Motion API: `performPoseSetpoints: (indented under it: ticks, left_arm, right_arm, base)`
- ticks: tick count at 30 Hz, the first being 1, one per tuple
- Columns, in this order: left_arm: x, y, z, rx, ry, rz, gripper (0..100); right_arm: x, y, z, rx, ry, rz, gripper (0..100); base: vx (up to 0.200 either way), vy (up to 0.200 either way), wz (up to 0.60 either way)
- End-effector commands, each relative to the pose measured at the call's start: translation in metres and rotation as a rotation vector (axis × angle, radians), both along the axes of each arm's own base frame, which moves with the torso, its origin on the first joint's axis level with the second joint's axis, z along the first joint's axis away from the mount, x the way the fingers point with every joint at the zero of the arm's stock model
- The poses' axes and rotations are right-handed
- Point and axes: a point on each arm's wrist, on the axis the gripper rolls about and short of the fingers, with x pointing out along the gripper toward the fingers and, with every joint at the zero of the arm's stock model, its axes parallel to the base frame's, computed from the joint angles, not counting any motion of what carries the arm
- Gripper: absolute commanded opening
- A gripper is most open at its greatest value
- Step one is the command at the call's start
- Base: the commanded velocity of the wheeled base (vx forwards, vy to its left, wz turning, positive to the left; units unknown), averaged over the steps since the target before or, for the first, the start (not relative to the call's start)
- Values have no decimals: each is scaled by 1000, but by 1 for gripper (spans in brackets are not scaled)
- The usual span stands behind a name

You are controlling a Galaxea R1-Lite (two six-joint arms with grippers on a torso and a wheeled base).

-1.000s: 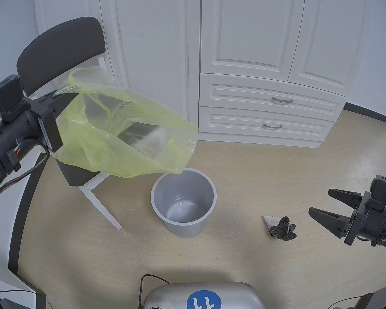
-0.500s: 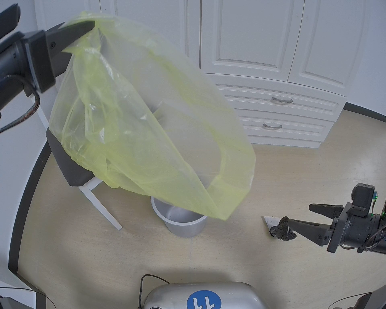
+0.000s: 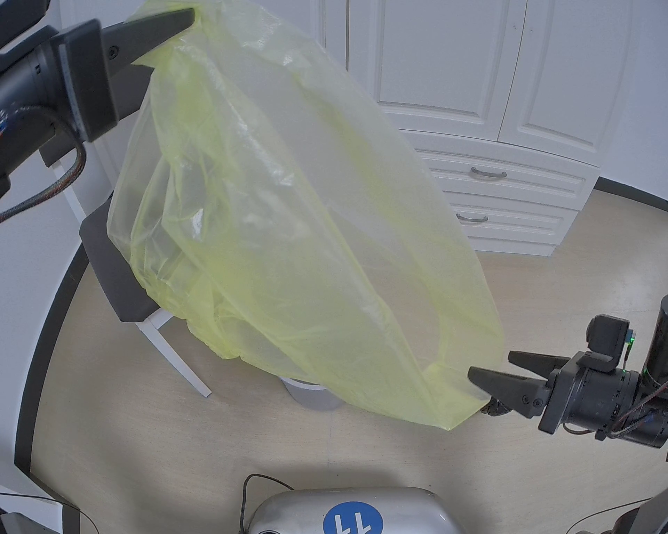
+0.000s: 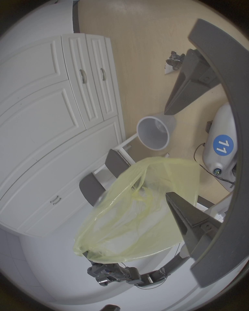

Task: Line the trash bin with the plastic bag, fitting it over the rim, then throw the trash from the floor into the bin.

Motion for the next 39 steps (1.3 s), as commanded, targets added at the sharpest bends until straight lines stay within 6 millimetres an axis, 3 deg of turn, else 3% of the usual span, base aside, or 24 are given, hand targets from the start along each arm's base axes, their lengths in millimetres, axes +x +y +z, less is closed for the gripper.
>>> performPoseSetpoints:
  ticks: [1,19,26,39]
  left_arm:
    - [4,-8,-2,8,5,-12,0]
    - [-2,-6,7,-34,-39,-26,0]
    - [-2,-5,9,-48,-52,-28,0]
    - [-3,-5,12,-57,-62,-32,0]
  right_arm:
    - [2,14,-11,-36,41,18,100]
    - [24,40,-38,-38,106,-54,100]
    - [43,61,-33,51,1,-237,100]
    - [50,69,-31,150,-6,-247,100]
  base:
    - [0,0,0]
    - [0,0,0]
    - [0,0,0]
    - [0,0,0]
